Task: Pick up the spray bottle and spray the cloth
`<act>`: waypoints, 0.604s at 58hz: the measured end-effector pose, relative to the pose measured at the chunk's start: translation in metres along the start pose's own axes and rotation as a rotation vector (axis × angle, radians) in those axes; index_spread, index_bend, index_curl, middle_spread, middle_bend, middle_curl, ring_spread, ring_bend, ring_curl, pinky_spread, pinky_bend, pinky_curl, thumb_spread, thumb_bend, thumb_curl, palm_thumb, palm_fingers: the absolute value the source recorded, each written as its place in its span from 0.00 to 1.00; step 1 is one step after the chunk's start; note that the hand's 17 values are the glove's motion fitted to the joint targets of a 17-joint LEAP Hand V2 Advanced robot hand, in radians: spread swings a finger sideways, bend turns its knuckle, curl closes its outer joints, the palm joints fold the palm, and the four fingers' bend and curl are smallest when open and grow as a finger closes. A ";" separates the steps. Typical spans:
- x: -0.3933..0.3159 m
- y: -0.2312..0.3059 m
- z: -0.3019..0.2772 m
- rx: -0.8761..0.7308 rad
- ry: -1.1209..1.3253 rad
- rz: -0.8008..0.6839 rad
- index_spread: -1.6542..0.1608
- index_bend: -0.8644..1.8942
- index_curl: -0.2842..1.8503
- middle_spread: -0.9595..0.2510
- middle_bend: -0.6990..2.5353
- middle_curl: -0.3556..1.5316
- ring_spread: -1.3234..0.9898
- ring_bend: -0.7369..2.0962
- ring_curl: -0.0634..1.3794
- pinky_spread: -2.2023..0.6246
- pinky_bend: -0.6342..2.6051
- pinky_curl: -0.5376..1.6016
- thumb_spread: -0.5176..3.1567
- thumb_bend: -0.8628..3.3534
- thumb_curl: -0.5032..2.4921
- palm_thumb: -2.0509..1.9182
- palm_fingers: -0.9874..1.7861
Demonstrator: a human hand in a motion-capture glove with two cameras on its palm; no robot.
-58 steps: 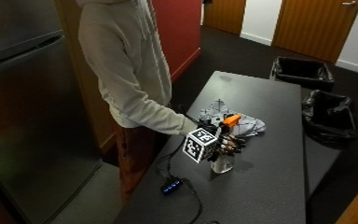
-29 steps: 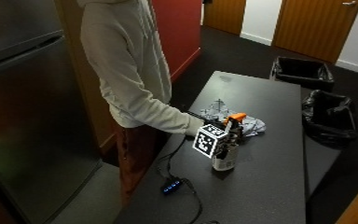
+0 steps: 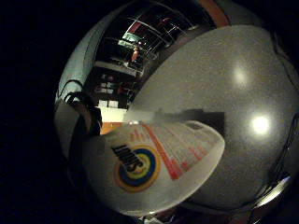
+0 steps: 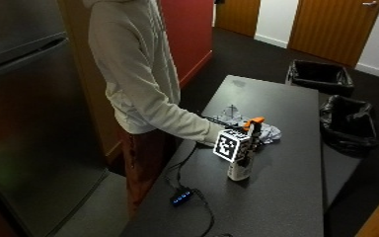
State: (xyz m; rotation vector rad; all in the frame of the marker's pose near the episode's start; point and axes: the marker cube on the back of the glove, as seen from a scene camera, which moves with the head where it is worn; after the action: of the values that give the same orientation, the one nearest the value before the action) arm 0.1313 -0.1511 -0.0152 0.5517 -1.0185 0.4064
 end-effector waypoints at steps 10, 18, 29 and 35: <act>-0.026 -0.001 0.008 -0.037 0.001 -0.037 0.83 0.47 0.38 0.68 0.39 0.46 0.50 0.46 0.37 0.69 0.30 0.43 0.15 0.20 0.41 0.76 0.86; -0.056 -0.002 0.013 -0.078 0.040 -0.095 0.83 0.48 0.38 0.69 0.40 0.46 0.50 0.46 0.38 0.69 0.30 0.43 0.14 0.20 0.41 0.75 0.86; -0.121 0.019 0.009 -0.362 0.108 -0.152 0.84 0.49 0.38 0.69 0.41 0.46 0.50 0.47 0.38 0.69 0.31 0.44 0.14 0.20 0.41 0.75 0.86; -0.159 -0.004 0.016 -0.255 0.179 -0.191 0.84 0.49 0.38 0.69 0.41 0.46 0.50 0.47 0.38 0.69 0.31 0.44 0.14 0.20 0.41 0.75 0.86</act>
State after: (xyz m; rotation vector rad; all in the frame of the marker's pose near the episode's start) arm 0.0475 -0.1743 -0.1496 0.3710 -0.8218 0.1500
